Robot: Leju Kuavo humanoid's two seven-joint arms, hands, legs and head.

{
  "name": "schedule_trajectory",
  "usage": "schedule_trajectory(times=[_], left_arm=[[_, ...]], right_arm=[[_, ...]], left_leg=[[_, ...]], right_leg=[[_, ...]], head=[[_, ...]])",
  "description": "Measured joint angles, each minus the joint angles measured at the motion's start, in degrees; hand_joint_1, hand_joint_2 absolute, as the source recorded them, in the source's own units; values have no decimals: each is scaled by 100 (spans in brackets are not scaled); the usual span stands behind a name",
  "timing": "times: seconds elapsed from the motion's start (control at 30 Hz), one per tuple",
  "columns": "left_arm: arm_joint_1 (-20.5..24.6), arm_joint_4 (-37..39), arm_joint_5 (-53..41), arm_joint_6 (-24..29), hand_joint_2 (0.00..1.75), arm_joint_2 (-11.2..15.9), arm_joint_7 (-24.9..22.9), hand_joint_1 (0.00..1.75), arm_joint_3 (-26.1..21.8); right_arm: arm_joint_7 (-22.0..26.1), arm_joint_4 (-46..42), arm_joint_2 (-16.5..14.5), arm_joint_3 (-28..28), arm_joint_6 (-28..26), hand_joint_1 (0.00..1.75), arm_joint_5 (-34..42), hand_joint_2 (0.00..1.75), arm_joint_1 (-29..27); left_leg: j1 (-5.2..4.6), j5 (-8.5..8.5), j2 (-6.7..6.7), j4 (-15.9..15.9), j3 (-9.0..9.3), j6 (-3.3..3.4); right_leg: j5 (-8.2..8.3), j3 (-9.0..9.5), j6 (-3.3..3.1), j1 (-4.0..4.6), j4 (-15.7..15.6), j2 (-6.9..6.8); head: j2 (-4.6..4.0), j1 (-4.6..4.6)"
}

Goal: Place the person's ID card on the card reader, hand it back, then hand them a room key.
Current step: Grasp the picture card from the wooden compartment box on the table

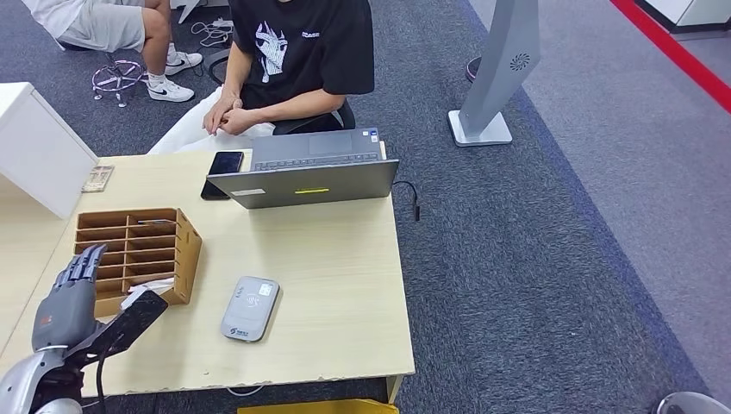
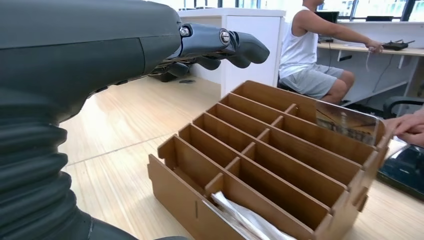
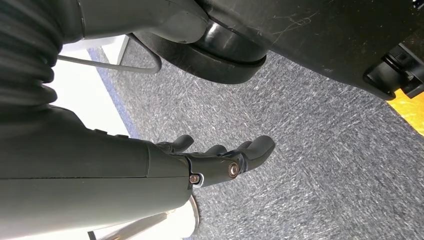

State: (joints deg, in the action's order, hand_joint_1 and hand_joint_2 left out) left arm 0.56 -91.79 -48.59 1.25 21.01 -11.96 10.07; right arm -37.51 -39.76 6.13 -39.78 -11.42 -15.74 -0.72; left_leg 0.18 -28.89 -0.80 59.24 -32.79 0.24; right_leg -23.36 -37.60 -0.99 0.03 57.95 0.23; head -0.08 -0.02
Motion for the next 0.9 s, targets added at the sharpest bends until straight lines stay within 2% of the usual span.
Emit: schedule_trajectory(times=[0.47, 0.9], left_arm=[[330, 746, 241, -62, 175, -249, 131, 0, 280], [429, 1029, 253, -66, 175, -323, 131, 0, 409]], right_arm=[[-11, -39, 15, 0, 0, 0, 7, 175, -14], [-10, -61, 29, 0, 0, 0, 31, 175, -27]], left_leg=[[0, 0, -1, 0, 1, 0], [0, 0, 0, 0, 1, 0]], right_leg=[[0, -1, 0, 0, 0, 2], [0, -1, 0, 0, 0, 2]], head=[[-1, 1], [0, 0]])
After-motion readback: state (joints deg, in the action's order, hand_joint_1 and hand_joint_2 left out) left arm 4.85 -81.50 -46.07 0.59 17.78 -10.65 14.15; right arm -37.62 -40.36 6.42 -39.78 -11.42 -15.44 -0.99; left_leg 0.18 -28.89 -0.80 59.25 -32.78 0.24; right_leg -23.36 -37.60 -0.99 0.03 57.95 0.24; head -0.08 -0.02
